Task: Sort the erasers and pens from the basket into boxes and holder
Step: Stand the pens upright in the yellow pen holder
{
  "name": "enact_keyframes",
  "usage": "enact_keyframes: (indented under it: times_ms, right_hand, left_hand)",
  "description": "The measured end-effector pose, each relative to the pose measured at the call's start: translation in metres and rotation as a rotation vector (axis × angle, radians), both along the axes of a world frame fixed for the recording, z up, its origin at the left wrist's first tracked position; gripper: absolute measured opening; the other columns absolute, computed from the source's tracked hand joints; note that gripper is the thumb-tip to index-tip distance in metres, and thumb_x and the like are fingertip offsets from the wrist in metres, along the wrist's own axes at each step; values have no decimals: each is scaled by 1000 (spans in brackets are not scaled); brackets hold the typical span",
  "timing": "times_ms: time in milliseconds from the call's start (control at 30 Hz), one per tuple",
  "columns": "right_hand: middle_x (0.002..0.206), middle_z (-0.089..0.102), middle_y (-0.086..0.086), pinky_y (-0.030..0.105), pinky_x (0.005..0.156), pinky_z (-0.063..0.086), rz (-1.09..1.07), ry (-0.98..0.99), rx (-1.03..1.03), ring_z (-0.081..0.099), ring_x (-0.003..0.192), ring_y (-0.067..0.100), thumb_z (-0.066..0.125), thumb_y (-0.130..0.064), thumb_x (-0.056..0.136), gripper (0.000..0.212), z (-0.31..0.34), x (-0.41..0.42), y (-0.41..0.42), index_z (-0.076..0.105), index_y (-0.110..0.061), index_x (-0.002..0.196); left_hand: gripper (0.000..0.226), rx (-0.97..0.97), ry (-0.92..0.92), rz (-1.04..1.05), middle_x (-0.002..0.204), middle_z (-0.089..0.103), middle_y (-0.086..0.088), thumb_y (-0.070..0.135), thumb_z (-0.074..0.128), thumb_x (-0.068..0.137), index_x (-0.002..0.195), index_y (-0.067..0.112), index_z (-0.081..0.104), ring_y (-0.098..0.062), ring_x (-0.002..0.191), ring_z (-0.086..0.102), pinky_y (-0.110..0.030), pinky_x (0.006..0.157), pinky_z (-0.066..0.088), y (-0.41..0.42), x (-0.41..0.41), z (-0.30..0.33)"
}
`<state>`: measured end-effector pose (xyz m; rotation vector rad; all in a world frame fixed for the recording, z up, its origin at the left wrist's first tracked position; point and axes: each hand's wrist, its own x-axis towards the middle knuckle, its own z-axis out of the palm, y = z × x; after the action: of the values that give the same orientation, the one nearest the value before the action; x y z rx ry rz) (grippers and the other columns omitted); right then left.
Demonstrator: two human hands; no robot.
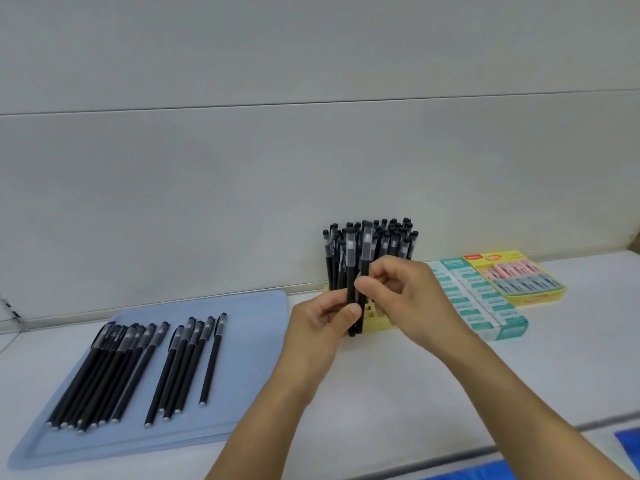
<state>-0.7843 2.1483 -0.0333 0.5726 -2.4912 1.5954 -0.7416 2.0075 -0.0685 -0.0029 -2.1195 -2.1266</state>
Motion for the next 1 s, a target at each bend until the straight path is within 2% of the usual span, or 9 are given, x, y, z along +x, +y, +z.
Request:
enact_keyframes:
  times_ms: [100, 233, 333, 567, 667, 800, 1000]
  right_hand:
    - [69, 66, 2, 31, 61, 56, -147, 0, -67, 65, 60, 13, 61, -20, 92, 11, 4, -8, 20, 62, -14, 84]
    - [70, 66, 0, 43, 70, 55, -359, 155, 125, 67, 69, 20, 59, -23, 93, 19, -9, -36, 51, 59, -12, 78]
    - [73, 65, -1, 45, 70, 54, -354, 140, 213, 66, 71, 22, 58, -23, 94, 20, -25, -51, 56, 56, -13, 76]
    - [73, 65, -1, 42, 70, 54, -333, 105, 331, 63, 72, 22, 59, -22, 95, 18, -42, -66, 54, 56, -15, 78]
    - [72, 65, -2, 41, 71, 54, -312, 31, 370, 65, 72, 22, 60, -24, 94, 18, -49, -68, 53, 57, -17, 77]
    - [74, 66, -4, 38, 71, 54, -327, 30, 394, 64, 74, 18, 63, -27, 93, 15, -47, -67, 52, 63, -17, 81]
    - [83, 67, -7, 39, 76, 53, -344, 13, 372, 62, 82, 15, 61, -34, 92, 14, -42, -59, 58, 65, -21, 91]
  left_hand:
    - [17, 16, 1, 123, 103, 71, -9, 8, 66, 89, 101, 17, 74, -20, 91, 70, -22, 72, 57, -7, -3, -3]
    - [18, -26, -13, 221, 90, 74, -2, 8, 64, 90, 100, 19, 74, -18, 82, 70, -22, 70, 57, -20, -3, -8]
    - [19, -111, 7, 273, 80, 69, 4, 11, 64, 91, 98, 27, 71, -21, 77, 69, -35, 81, 58, -21, -2, -10]
    - [20, -208, 50, 302, 76, 66, 10, 11, 61, 93, 91, 30, 67, -12, 71, 69, -46, 81, 57, -22, -10, -8]
    - [18, -251, 67, 315, 79, 68, 8, 14, 60, 94, 90, 30, 67, -12, 72, 70, -44, 81, 57, -23, -20, -6]
    - [18, -309, 65, 308, 80, 72, 5, 14, 62, 92, 85, 31, 67, -15, 76, 69, -39, 82, 57, -22, -34, -4]
    - [11, -511, 25, 270, 73, 69, 4, 16, 62, 91, 82, 17, 68, -14, 75, 67, -39, 79, 56, -17, -46, -11]
